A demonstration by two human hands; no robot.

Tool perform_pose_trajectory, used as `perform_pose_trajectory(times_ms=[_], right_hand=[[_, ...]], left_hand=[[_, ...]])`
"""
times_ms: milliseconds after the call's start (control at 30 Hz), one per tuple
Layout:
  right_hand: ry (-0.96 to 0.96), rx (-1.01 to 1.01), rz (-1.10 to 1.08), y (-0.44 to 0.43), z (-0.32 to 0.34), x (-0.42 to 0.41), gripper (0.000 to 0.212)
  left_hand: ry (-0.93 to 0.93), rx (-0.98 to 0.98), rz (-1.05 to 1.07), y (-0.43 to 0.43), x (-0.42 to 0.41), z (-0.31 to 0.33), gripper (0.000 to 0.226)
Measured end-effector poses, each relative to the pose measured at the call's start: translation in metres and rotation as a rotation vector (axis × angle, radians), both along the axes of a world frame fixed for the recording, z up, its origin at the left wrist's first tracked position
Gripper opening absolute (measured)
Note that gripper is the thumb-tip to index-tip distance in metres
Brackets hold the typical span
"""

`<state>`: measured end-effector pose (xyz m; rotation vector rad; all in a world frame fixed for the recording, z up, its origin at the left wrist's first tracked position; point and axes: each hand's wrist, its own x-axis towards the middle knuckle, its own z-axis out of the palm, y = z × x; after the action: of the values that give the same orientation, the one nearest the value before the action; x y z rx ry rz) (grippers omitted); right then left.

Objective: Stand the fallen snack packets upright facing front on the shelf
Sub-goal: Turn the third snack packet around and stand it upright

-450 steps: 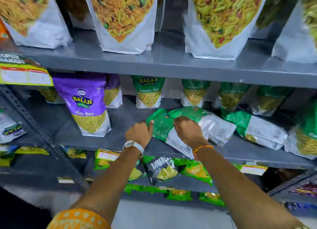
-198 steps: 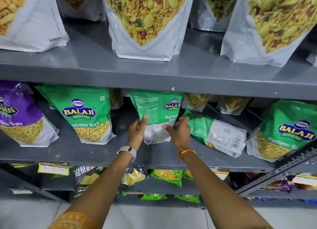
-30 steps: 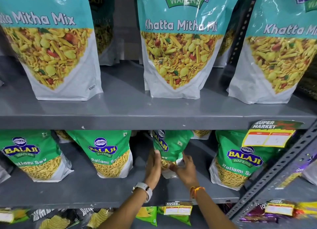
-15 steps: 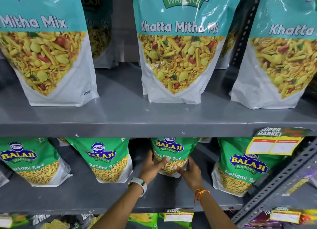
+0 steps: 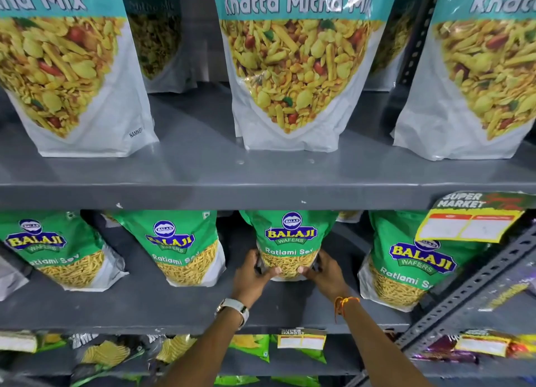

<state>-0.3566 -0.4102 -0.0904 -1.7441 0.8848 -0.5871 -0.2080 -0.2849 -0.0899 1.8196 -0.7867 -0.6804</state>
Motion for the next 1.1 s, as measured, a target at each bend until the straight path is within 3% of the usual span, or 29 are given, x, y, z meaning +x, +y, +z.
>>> perform_pose_trajectory(times_ms=[233, 467, 733, 833, 933, 1033, 1100], right_hand=[[0.008, -0.012, 0.005, 0.023, -0.001, -0.019, 0.049], [-0.028, -0.033, 0.043, 0.026, 0.000, -0.028, 0.051], [-0.071, -0.019, -0.019, 0.049, -0.002, -0.032, 0.067], [-0.065, -0.138, -0.213, 0.072, -0.011, -0.032, 0.053], [-0.040, -0.289, -0.296, 0.095, -0.018, -0.028, 0.024], [-0.054, -0.271, -0.181, 0.116, -0.014, -0.016, 0.021], [-0.043, -0.186, -0.013, 0.131, -0.001, 0.003, 0.012]], left_hand=[[-0.070, -0.011, 0.002, 0.021, -0.021, -0.008, 0.038], [-0.114, 0.004, 0.014, 0.028, -0.033, -0.004, 0.055], [-0.183, 0.012, 0.038, 0.029, -0.043, 0.001, 0.056], [-0.206, 0.021, 0.055, 0.027, -0.049, 0.002, 0.054], [-0.204, 0.025, 0.044, 0.024, -0.048, 0.005, 0.059], [-0.170, -0.040, 0.057, 0.043, -0.044, 0.004, 0.065], [-0.234, -0.142, 0.166, 0.068, -0.036, 0.005, 0.049]])
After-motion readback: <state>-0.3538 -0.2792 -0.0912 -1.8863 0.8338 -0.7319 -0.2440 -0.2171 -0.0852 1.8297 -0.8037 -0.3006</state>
